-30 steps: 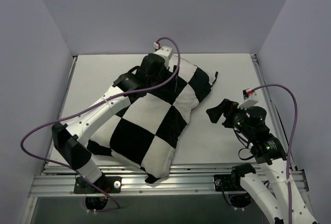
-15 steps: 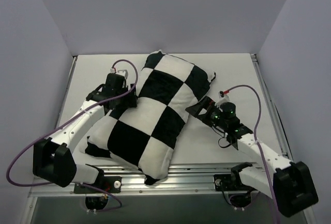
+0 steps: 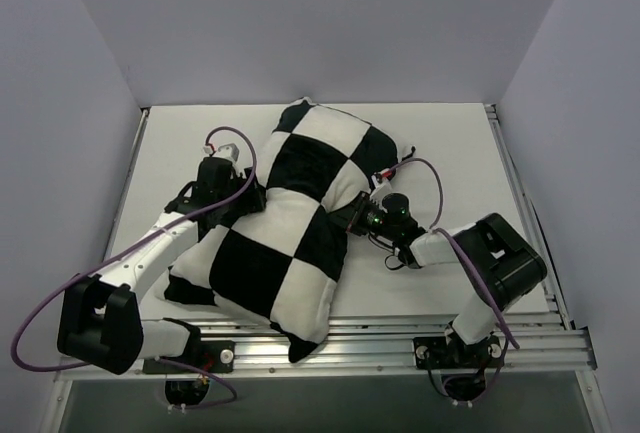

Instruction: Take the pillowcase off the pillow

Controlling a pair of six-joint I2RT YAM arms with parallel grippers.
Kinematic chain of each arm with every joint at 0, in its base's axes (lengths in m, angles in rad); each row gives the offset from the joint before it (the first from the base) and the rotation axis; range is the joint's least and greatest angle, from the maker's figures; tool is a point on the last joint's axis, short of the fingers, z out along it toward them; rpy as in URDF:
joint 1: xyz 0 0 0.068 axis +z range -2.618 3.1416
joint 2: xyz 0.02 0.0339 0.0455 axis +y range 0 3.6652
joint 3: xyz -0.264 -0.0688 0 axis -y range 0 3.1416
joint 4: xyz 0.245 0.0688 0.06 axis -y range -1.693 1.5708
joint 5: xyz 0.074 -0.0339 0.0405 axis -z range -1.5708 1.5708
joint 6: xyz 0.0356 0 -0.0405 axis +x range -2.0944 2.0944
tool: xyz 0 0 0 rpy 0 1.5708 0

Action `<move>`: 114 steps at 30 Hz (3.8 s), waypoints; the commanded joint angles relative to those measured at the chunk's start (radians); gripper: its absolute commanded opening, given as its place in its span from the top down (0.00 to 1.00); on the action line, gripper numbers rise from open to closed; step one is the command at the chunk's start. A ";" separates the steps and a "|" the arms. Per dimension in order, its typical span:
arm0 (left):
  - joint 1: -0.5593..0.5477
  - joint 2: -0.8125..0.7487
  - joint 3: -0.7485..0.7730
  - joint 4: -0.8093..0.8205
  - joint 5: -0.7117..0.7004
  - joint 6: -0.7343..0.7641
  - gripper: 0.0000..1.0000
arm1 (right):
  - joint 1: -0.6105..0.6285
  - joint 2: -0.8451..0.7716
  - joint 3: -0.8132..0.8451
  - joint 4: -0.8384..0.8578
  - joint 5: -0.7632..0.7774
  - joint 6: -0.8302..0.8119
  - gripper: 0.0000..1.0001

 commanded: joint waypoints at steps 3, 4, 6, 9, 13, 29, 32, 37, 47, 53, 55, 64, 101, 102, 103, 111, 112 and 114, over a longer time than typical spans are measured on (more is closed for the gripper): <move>-0.077 0.076 -0.021 0.024 0.148 -0.070 0.25 | 0.024 -0.188 0.109 -0.171 -0.037 -0.145 1.00; -0.094 0.088 -0.003 0.031 0.144 -0.079 0.25 | 0.024 -0.230 0.162 -0.253 -0.010 -0.191 1.00; -0.155 0.133 0.038 0.044 0.142 -0.092 0.25 | 0.023 -0.345 0.233 -0.513 0.065 -0.327 1.00; -0.219 0.202 0.144 0.087 0.151 -0.134 0.25 | 0.024 -0.431 0.423 -0.815 0.170 -0.484 1.00; -0.322 0.277 0.258 0.236 0.188 -0.220 0.25 | 0.026 -0.416 0.682 -1.094 0.235 -0.598 1.00; -0.302 -0.054 -0.168 0.402 -0.045 -0.435 0.15 | 0.159 -0.165 0.799 -1.177 0.316 -0.624 0.92; -0.266 -0.223 -0.240 0.260 -0.091 -0.439 0.09 | 0.197 -0.137 0.848 -1.182 0.326 -0.616 0.62; -0.243 -0.480 -0.182 -0.069 -0.175 -0.358 0.07 | 0.274 -0.116 1.021 -1.290 0.422 -0.645 0.21; -0.169 -0.438 0.107 -0.220 -0.128 -0.074 0.03 | 0.354 -0.261 1.059 -1.478 0.550 -0.653 0.00; -0.008 -0.127 0.311 -0.102 0.065 0.064 0.03 | 0.455 -0.408 0.812 -1.492 0.583 -0.563 0.00; 0.012 0.019 0.435 -0.080 0.100 0.094 0.03 | 0.513 -0.439 0.720 -1.499 0.605 -0.525 0.00; 0.020 0.531 0.833 -0.052 0.220 0.176 0.03 | 0.723 -0.511 0.496 -1.527 0.749 -0.264 0.00; -0.381 -0.339 -0.152 -0.054 -0.079 -0.280 0.95 | -0.155 -0.083 0.712 -1.013 0.588 -0.675 1.00; -0.381 -0.347 -0.136 -0.073 -0.096 -0.266 0.89 | -0.155 -0.085 0.718 -1.021 0.582 -0.682 1.00; -0.381 -0.355 -0.089 -0.122 -0.106 -0.251 0.70 | -0.155 -0.097 0.727 -1.028 0.579 -0.690 1.00; -0.355 -0.361 0.224 -0.391 -0.227 -0.103 0.03 | -0.129 -0.280 0.724 -1.203 0.542 -0.727 0.37; -0.344 -0.361 0.243 -0.418 -0.255 -0.091 0.03 | -0.116 -0.324 0.718 -1.220 0.548 -0.728 0.32; -0.312 -0.369 0.270 -0.433 -0.271 -0.061 0.03 | -0.067 -0.367 0.697 -1.266 0.559 -0.724 0.21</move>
